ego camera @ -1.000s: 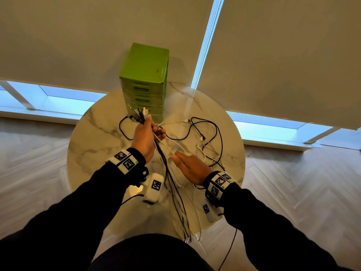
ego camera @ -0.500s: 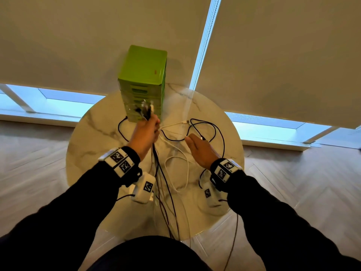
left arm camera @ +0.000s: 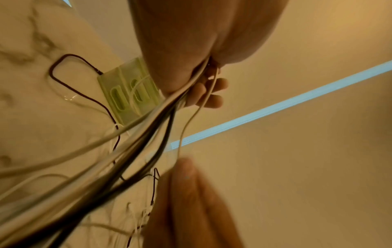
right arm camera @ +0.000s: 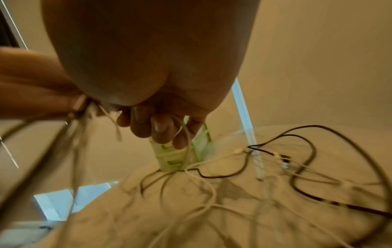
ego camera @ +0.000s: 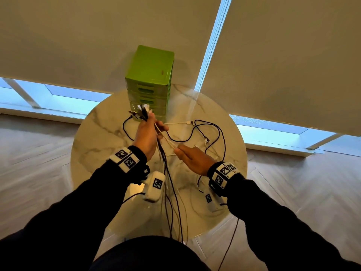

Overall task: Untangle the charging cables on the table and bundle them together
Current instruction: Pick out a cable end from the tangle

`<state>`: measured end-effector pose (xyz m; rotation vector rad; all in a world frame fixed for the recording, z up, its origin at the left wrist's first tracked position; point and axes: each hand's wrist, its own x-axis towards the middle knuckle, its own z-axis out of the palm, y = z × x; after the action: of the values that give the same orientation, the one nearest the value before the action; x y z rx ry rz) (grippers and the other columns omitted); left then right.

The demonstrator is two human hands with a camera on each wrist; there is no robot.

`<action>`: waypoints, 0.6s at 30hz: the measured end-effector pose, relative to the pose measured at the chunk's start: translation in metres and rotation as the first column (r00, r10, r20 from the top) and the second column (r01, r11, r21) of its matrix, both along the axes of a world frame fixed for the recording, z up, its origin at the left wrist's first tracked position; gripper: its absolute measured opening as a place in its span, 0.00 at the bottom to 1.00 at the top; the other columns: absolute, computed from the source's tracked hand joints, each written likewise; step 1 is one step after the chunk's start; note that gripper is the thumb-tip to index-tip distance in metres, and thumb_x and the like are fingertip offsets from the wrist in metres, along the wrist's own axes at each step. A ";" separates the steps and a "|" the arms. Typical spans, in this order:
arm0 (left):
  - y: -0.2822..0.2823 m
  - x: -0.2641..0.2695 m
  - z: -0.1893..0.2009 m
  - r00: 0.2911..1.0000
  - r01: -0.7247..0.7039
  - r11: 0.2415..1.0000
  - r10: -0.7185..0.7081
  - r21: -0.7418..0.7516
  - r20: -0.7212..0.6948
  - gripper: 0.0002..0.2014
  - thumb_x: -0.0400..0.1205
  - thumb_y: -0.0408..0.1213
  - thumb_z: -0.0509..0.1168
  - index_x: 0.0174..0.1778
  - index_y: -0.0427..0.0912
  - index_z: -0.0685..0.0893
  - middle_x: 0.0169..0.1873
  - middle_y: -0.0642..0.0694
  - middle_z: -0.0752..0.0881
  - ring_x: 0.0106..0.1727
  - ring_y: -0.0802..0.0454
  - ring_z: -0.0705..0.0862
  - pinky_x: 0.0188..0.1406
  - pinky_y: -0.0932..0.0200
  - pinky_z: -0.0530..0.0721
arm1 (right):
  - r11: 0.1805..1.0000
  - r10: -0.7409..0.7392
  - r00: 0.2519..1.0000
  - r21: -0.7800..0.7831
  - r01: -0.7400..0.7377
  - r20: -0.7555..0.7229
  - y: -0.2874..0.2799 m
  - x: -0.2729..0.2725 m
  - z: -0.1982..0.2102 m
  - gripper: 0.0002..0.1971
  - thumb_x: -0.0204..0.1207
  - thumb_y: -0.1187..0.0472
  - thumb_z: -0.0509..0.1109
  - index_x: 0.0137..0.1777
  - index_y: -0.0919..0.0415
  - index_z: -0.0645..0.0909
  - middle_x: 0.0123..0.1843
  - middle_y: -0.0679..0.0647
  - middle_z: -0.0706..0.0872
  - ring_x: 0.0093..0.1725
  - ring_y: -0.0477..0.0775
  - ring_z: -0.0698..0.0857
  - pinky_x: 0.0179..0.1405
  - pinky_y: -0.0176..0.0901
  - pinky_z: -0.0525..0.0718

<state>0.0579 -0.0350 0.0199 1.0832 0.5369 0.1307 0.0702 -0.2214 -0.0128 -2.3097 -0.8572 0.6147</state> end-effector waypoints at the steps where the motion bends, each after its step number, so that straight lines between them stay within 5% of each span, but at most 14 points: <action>1: 0.007 0.001 0.002 0.999 -0.035 0.999 0.036 -0.028 0.022 0.12 0.93 0.48 0.53 0.48 0.47 0.75 0.29 0.52 0.78 0.29 0.55 0.82 0.22 0.64 0.69 | 0.999 -0.004 1.000 -0.041 0.003 -0.013 -0.009 0.002 -0.009 0.15 0.90 0.45 0.50 0.46 0.48 0.72 0.38 0.54 0.81 0.39 0.57 0.81 0.45 0.53 0.79; 5: 0.034 0.006 0.011 0.989 -0.105 0.993 0.109 -0.051 0.096 0.16 0.93 0.48 0.52 0.39 0.48 0.68 0.25 0.55 0.71 0.23 0.58 0.69 0.21 0.64 0.64 | 0.986 -0.103 0.994 -0.136 0.097 -0.038 -0.044 0.010 -0.036 0.20 0.89 0.41 0.49 0.46 0.54 0.73 0.39 0.61 0.84 0.39 0.64 0.82 0.47 0.59 0.81; 7: 0.044 0.008 0.011 0.984 -0.114 0.993 0.115 -0.020 0.135 0.17 0.93 0.48 0.52 0.38 0.48 0.66 0.24 0.55 0.70 0.23 0.59 0.67 0.21 0.64 0.64 | 0.975 -0.171 0.985 -0.146 0.166 -0.024 -0.057 0.015 -0.044 0.20 0.89 0.42 0.51 0.44 0.55 0.73 0.37 0.56 0.82 0.37 0.60 0.80 0.46 0.56 0.80; 9: 0.048 0.007 0.010 0.981 -0.102 0.995 0.097 0.017 0.166 0.16 0.93 0.48 0.51 0.40 0.47 0.69 0.25 0.55 0.70 0.24 0.59 0.68 0.22 0.64 0.65 | 0.969 -0.205 0.979 -0.138 0.205 0.011 -0.064 0.020 -0.048 0.19 0.88 0.41 0.51 0.42 0.49 0.73 0.35 0.50 0.81 0.37 0.57 0.81 0.46 0.55 0.80; 11: 0.043 0.004 0.007 0.981 -0.054 0.997 0.042 0.060 0.189 0.18 0.93 0.47 0.52 0.51 0.35 0.74 0.26 0.55 0.69 0.25 0.58 0.68 0.23 0.64 0.66 | 0.969 -0.222 0.975 -0.114 0.221 0.000 -0.065 0.024 -0.046 0.15 0.90 0.46 0.53 0.44 0.45 0.74 0.33 0.47 0.82 0.36 0.55 0.83 0.44 0.51 0.82; 13: 0.031 0.001 0.006 0.978 0.020 0.997 -0.036 0.078 0.206 0.18 0.93 0.45 0.52 0.57 0.30 0.74 0.27 0.55 0.69 0.25 0.59 0.67 0.24 0.64 0.65 | 0.971 -0.232 0.972 -0.061 0.230 -0.021 -0.063 0.028 -0.038 0.13 0.91 0.52 0.53 0.50 0.50 0.77 0.32 0.50 0.85 0.35 0.53 0.85 0.43 0.45 0.79; 15: 0.016 -0.003 0.011 0.964 0.120 0.988 -0.138 0.092 0.228 0.16 0.94 0.43 0.51 0.43 0.40 0.73 0.26 0.55 0.69 0.24 0.59 0.66 0.23 0.65 0.64 | 0.952 -0.296 0.953 0.059 0.300 -0.068 -0.058 0.030 -0.029 0.14 0.92 0.54 0.54 0.54 0.57 0.79 0.33 0.56 0.88 0.37 0.55 0.88 0.44 0.44 0.80; 18: -0.007 -0.002 0.021 0.929 0.254 0.957 -0.282 0.140 0.238 0.16 0.94 0.43 0.51 0.40 0.46 0.72 0.26 0.56 0.70 0.24 0.60 0.66 0.23 0.66 0.64 | 0.852 -0.382 0.893 0.285 0.439 -0.236 -0.051 0.027 -0.011 0.13 0.92 0.55 0.55 0.58 0.61 0.78 0.37 0.63 0.89 0.44 0.65 0.91 0.44 0.50 0.85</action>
<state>0.0559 -0.0423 0.0408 1.2128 0.1467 0.0578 0.0970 -0.2720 -0.0243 -2.0061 -0.3283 0.4302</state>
